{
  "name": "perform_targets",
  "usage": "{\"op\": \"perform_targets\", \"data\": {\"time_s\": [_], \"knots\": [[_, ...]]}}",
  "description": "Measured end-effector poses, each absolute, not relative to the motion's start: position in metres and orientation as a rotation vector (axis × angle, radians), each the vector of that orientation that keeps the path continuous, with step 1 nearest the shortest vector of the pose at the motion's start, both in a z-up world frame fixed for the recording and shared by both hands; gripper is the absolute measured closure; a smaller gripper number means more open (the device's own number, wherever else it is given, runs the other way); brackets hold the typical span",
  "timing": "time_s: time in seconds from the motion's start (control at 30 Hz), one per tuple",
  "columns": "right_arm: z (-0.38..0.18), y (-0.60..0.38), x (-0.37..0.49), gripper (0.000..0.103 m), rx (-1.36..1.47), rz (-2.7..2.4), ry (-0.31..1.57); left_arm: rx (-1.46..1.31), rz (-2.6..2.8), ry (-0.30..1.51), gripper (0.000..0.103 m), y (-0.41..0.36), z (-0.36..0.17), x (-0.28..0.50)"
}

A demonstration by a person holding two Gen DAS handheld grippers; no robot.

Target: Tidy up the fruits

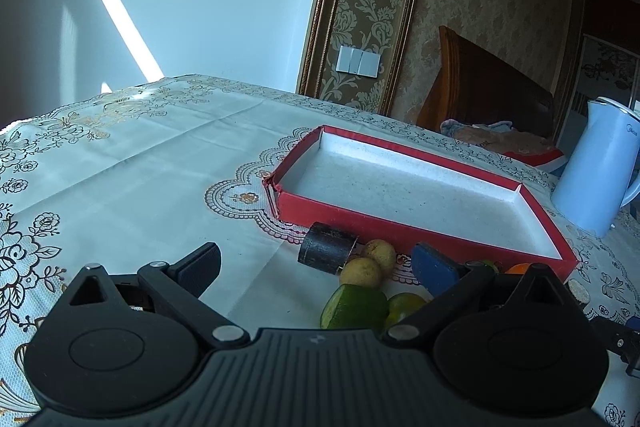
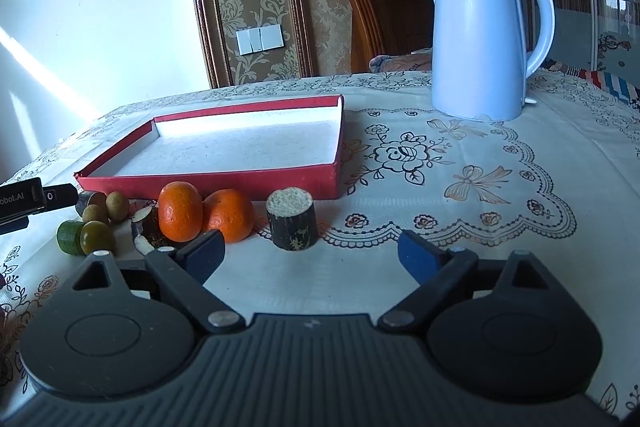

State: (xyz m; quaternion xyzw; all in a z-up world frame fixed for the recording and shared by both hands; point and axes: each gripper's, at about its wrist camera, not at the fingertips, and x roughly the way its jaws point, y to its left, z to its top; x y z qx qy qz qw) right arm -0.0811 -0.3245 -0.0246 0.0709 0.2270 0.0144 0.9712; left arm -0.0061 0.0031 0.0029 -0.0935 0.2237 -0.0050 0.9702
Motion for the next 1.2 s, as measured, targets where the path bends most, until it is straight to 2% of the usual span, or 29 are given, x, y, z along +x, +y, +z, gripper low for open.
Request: {"op": "perform_targets", "data": {"time_s": [0.23, 0.47, 1.2], "knots": [[-0.0248, -0.3253, -0.0811, 0.01, 0.144, 0.03, 0.457, -0.196, -0.01, 0.446, 0.001, 0.0046, 0.0036, -0.0087], [-0.0239, -0.3269, -0.0836, 0.004, 0.152, 0.031, 0.442, -0.19, 0.001, 0.454, 0.001, 0.0034, 0.0036, -0.0068], [-0.0227, -0.3308, -0.0872, 0.0, 0.171, 0.027, 0.413, -0.191, 0.01, 0.458, 0.001, 0.0041, 0.0009, -0.0032]]}}
